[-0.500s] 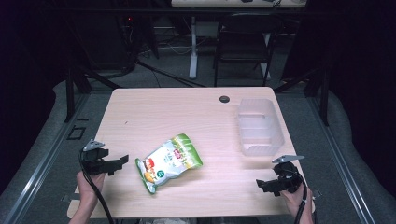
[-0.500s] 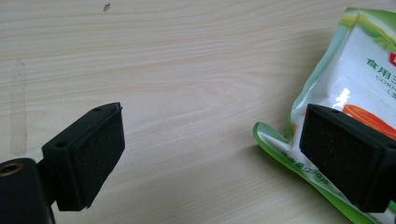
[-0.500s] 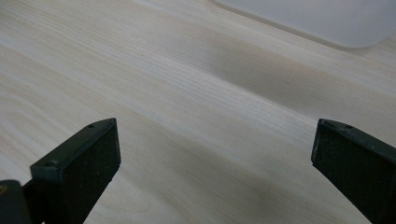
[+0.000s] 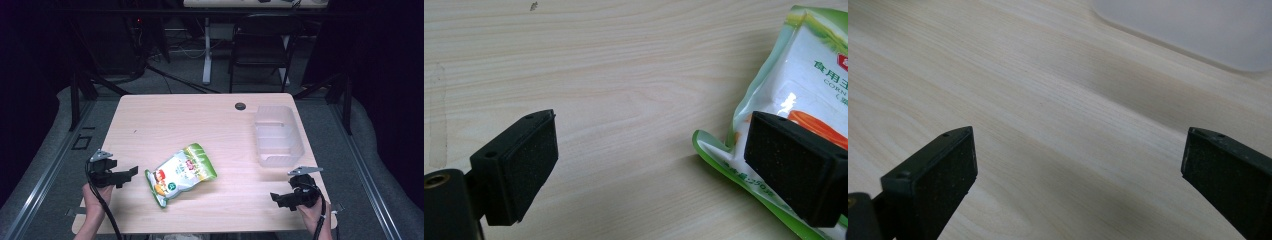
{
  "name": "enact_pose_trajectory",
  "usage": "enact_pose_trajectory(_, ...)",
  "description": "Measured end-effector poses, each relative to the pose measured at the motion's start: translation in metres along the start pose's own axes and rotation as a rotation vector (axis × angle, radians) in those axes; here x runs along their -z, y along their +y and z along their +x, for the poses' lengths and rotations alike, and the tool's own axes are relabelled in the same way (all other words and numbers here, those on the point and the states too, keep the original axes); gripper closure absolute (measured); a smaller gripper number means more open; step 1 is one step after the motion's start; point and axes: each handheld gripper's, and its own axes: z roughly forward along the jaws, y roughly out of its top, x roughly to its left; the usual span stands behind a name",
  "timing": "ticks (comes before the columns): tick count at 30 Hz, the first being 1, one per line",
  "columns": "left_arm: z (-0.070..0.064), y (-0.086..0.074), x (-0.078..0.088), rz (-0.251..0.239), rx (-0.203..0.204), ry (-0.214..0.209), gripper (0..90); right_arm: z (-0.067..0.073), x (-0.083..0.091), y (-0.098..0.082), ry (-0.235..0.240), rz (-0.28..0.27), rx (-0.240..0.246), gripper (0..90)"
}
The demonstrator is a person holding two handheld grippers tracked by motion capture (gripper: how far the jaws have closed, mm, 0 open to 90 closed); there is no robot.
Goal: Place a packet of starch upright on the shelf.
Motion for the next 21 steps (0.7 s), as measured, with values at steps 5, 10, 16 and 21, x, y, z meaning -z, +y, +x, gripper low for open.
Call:
enact_pose_trajectory(5,0.000,0.000,0.000,0.002,-0.005,-0.004,7.1,0.008,-0.001,0.004,0.021,0.004,0.031,0.6)
enact_pose_trajectory(10,0.000,0.000,-0.001,0.004,-0.005,-0.008,7.1,0.018,-0.002,0.012,0.042,0.010,0.061,0.5)
enact_pose_trajectory(16,-0.002,0.000,-0.001,0.006,-0.019,-0.021,7.2,0.029,-0.004,0.027,0.018,-0.001,0.099,0.7)
enact_pose_trajectory(21,0.000,0.000,-0.001,0.016,-0.018,-0.028,7.2,0.036,-0.007,0.038,0.033,-0.014,0.114,1.0)
